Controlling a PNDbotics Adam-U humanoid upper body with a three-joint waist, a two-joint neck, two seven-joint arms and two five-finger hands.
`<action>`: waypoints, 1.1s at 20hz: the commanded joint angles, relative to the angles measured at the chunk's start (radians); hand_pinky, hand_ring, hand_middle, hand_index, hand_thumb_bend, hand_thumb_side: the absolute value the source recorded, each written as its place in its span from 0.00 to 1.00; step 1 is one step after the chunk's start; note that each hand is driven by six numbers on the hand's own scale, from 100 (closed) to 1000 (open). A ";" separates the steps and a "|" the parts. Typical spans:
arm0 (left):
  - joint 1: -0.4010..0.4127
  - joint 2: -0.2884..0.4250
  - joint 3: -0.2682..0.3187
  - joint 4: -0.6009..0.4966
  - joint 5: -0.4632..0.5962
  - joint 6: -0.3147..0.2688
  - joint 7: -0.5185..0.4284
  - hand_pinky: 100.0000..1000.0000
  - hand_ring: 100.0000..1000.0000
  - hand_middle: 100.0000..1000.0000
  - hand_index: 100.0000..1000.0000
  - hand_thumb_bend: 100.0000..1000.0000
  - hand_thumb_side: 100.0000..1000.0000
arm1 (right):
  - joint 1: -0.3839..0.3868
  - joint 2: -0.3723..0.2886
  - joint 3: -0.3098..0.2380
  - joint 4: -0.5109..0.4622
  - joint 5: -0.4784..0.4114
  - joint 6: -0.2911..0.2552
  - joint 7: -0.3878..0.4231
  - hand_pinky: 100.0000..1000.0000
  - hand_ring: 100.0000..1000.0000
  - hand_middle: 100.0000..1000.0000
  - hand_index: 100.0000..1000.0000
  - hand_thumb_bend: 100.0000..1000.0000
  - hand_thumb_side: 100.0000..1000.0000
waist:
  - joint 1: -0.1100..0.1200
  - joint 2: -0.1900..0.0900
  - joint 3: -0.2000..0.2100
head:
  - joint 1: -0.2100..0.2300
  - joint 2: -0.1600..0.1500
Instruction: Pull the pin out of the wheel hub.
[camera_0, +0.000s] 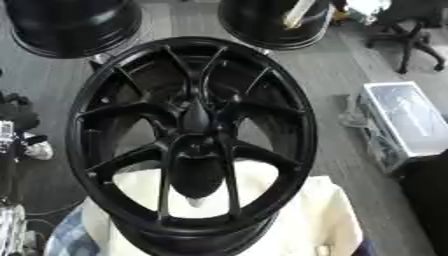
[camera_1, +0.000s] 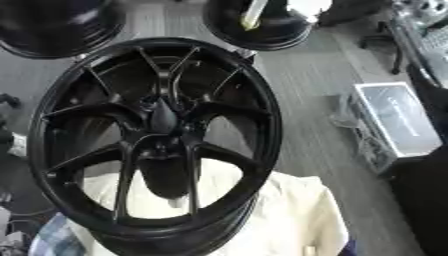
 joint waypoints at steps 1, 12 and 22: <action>-0.018 0.021 0.025 -0.025 -0.005 -0.001 0.022 0.66 0.77 0.67 0.78 0.24 0.81 | 0.043 -0.003 -0.099 0.065 0.019 0.043 -0.056 0.75 0.66 0.56 0.46 0.03 0.17 | 0.005 0.001 -0.021 | 0.033 -0.024; -0.038 0.007 0.027 -0.032 0.000 -0.001 0.028 0.66 0.77 0.67 0.78 0.24 0.81 | 0.347 0.184 -0.403 0.330 0.050 0.162 -0.243 0.84 0.82 0.83 0.88 0.19 0.50 | 0.038 0.022 -0.031 | 0.016 -0.039; -0.010 0.008 0.003 -0.020 -0.001 -0.001 0.004 0.66 0.77 0.67 0.78 0.24 0.81 | 0.585 0.368 -0.463 0.356 0.094 0.127 -0.416 0.82 0.77 0.77 0.85 0.14 0.46 | 0.013 -0.026 0.004 | -0.012 0.003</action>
